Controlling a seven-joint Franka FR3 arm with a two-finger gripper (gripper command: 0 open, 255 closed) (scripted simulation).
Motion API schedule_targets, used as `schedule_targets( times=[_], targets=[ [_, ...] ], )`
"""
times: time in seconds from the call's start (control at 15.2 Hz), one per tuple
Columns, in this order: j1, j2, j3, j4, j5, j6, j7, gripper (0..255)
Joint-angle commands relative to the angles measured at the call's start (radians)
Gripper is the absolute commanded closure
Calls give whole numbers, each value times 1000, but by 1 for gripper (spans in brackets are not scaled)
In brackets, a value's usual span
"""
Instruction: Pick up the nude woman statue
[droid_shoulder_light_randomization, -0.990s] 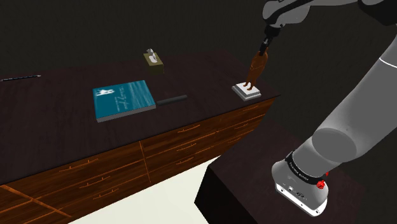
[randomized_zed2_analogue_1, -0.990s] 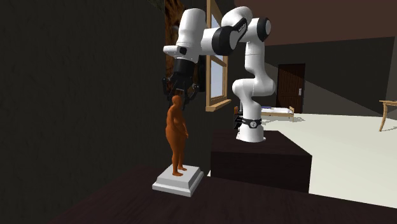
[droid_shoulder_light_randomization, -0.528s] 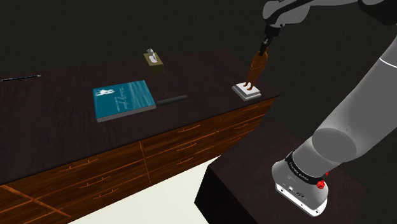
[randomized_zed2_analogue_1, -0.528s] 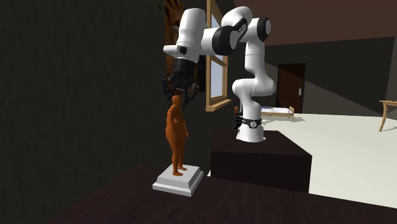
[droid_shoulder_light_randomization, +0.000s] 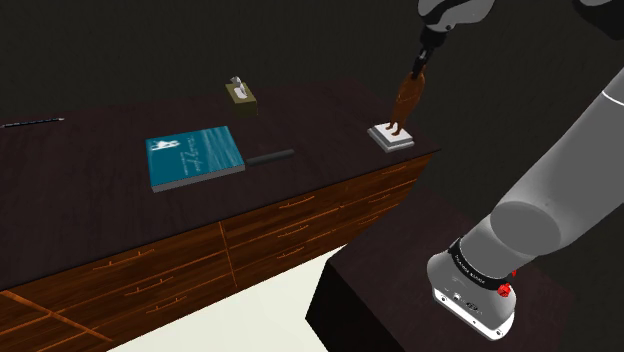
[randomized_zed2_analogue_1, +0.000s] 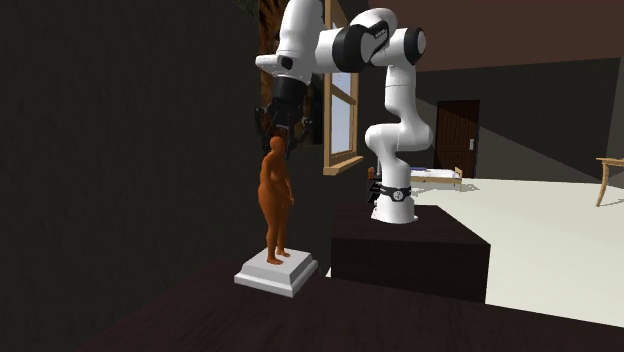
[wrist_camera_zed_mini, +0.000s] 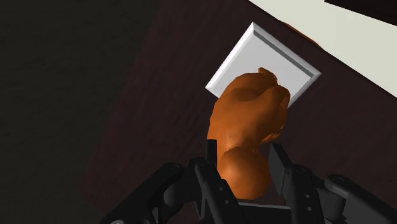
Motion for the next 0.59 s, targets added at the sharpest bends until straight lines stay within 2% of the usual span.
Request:
schedule_targets(
  times=[0.0,0.53],
  targets=[
    [2,-12,1,19,-5,-28,3,255],
    [5,-32,1,80,-11,-107,2,255]
  ],
)
